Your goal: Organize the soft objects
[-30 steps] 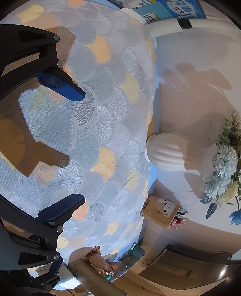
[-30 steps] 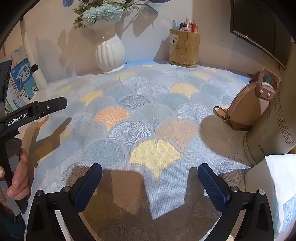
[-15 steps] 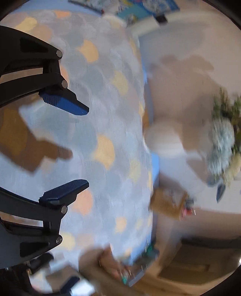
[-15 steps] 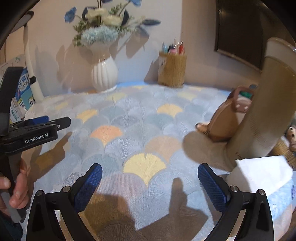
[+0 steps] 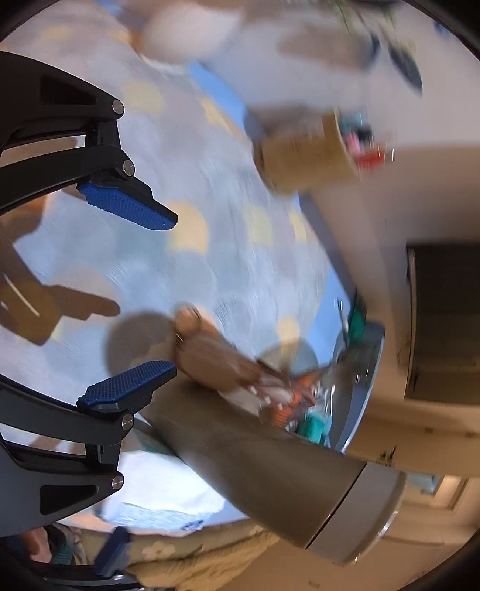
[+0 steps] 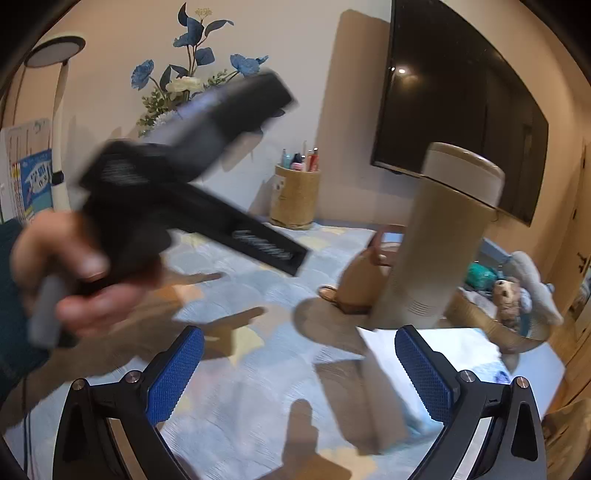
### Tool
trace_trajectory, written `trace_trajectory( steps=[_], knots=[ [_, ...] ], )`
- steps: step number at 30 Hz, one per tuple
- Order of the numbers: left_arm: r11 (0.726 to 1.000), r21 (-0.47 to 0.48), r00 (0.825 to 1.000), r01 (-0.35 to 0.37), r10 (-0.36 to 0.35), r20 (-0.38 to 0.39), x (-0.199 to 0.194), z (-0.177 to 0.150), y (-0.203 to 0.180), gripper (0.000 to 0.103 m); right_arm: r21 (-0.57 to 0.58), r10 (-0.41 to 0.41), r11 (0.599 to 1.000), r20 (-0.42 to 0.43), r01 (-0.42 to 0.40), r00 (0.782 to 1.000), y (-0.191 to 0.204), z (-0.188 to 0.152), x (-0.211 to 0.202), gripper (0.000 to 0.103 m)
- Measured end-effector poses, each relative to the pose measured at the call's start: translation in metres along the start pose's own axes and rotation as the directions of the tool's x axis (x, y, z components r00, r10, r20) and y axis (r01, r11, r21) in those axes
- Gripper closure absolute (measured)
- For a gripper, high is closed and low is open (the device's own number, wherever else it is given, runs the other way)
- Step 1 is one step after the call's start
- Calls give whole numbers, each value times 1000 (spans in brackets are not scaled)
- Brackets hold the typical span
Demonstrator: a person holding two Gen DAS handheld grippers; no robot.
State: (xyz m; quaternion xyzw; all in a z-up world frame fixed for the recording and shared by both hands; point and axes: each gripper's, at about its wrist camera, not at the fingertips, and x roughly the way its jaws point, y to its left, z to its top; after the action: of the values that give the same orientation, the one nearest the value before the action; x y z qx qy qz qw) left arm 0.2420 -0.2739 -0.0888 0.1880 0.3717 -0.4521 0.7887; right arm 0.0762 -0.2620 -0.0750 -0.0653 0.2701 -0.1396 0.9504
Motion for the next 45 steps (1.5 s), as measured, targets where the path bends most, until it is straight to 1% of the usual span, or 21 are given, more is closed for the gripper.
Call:
trace_trajectory(
  steps=[3, 6, 10, 11, 13, 19, 22, 23, 24, 25, 26, 29, 32, 34, 37, 39, 40, 42, 43, 45],
  knots=[
    [999, 20, 999, 40, -41, 4, 19, 12, -7, 31, -8, -20, 1000, -3, 20, 1000, -9, -7, -6, 0],
    [995, 39, 996, 92, -93, 0, 32, 19, -13, 31, 19, -4, 1000, -28, 5, 1000, -17, -11, -3, 0],
    [989, 71, 992, 126, -127, 0, 44, 27, -22, 31, 43, 18, 999, -51, -16, 999, -21, -16, 2, 0],
    [989, 76, 991, 130, -131, 2, 46, 28, -24, 35, 44, 24, 999, -58, -21, 998, -21, -17, 4, 0],
    [989, 89, 993, 119, -121, 8, 50, 31, -25, 35, 40, 31, 999, -66, -29, 997, -18, -18, 7, 0],
    [984, 62, 986, 165, -165, 1, 59, 30, -17, 34, 15, 43, 999, -56, -43, 997, -10, -20, 5, 0],
    [980, 56, 981, 193, -193, -4, 63, 31, -15, 38, 13, 51, 999, -73, -50, 996, -7, -22, 8, 0],
    [976, 53, 978, 211, -211, -5, 65, 31, -14, 43, 15, 52, 999, -75, -51, 996, -6, -23, 9, 0],
    [971, 52, 972, 234, -234, -5, 66, 31, -15, 54, 16, 53, 998, -74, -52, 996, -6, -23, 8, 0],
    [966, 52, 967, 254, -254, -6, 65, 30, -16, 59, 15, 51, 999, -70, -50, 996, -6, -23, 8, 0],
    [963, 61, 965, 264, -264, -2, 65, 29, -19, 67, 13, 49, 999, -68, -49, 996, -5, -23, 7, 0],
    [968, 88, 971, 237, -239, 16, 63, 27, -25, 69, 8, 45, 999, -78, -44, 996, -3, -23, 10, 0],
    [972, 89, 975, 219, -223, 27, 58, 23, -26, 73, 4, 42, 999, -85, -42, 996, -2, -23, 12, 0],
    [978, 88, 981, 188, -192, 37, 54, 21, -26, 73, 4, 41, 999, -85, -41, 996, -2, -23, 12, 0],
    [977, 82, 980, 196, -199, 31, 55, 21, -27, 73, 3, 37, 999, -91, -37, 995, -1, -23, 14, 0],
    [981, 98, 984, 167, -171, 39, 55, 20, -31, 69, -3, 28, 1000, -98, -28, 995, 0, -24, 15, 0],
    [982, 92, 985, 166, -170, 33, 56, 20, -31, 69, -6, 26, 1000, -96, -27, 995, 0, -24, 15, 0],
    [983, 70, 985, 172, -173, 8, 59, 20, -27, 61, -12, 17, 1000, -86, -18, 996, 1, -24, 13, 0],
    [984, 64, 986, 167, -167, -4, 60, 19, -25, 59, -14, 13, 1000, -83, -14, 996, 2, -24, 12, 0],
    [985, 62, 987, 162, -161, -21, 58, 16, -24, 59, -20, 8, 1000, -82, -10, 997, 2, -24, 12, 0]
  ],
)
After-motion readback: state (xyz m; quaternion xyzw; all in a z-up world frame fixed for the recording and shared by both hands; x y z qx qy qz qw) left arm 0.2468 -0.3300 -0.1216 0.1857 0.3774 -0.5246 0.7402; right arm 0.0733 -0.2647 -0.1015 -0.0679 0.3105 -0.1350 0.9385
